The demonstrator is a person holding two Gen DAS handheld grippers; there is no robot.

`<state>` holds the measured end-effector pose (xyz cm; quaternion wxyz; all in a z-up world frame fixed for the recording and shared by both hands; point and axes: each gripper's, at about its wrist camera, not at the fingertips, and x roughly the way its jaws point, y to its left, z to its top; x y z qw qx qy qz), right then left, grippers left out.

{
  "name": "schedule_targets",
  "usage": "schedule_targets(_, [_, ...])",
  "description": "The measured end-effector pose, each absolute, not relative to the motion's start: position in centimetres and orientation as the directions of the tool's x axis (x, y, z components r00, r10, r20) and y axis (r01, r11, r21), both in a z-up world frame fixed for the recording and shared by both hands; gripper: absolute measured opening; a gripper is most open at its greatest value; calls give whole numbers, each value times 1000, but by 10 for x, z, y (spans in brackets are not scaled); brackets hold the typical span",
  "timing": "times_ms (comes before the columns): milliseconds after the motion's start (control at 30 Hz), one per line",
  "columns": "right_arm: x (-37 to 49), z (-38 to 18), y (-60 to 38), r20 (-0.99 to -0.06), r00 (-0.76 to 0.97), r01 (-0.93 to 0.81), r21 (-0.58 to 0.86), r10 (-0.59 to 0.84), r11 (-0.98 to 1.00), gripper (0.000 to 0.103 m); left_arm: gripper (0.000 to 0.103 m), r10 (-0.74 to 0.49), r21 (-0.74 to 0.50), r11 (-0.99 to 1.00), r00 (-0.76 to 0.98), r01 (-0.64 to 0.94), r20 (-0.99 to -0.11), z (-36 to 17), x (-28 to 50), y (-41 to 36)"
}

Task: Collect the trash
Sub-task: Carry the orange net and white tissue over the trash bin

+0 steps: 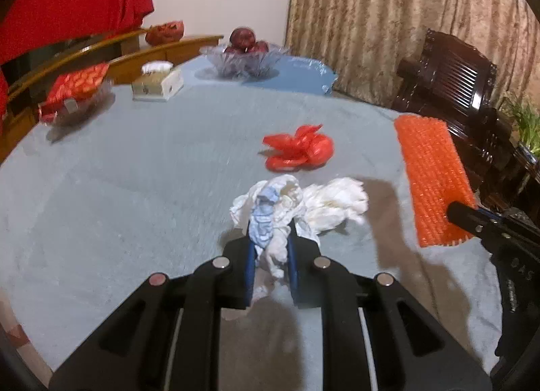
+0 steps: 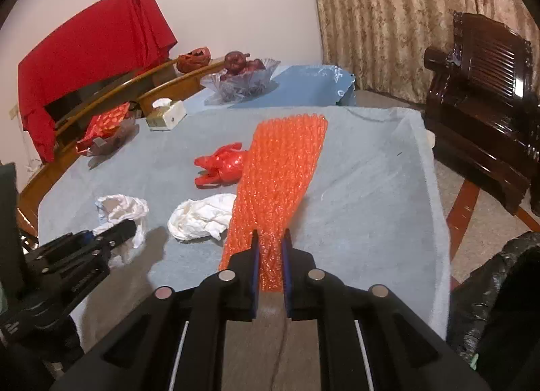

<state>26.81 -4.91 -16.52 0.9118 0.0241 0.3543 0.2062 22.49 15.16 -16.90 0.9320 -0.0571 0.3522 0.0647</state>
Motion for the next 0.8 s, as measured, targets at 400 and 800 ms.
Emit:
schedule_targets(400, [233,-128,-76,-594,712,-346,170,376,923,11,15,29,-74,993,787,-95,-616,-123,202,110])
schedule_targets(800, [188,-91,-138,-554,775,-258,160,303,953,11,15,-68,-86,996,814,23,-577,-96,176,47])
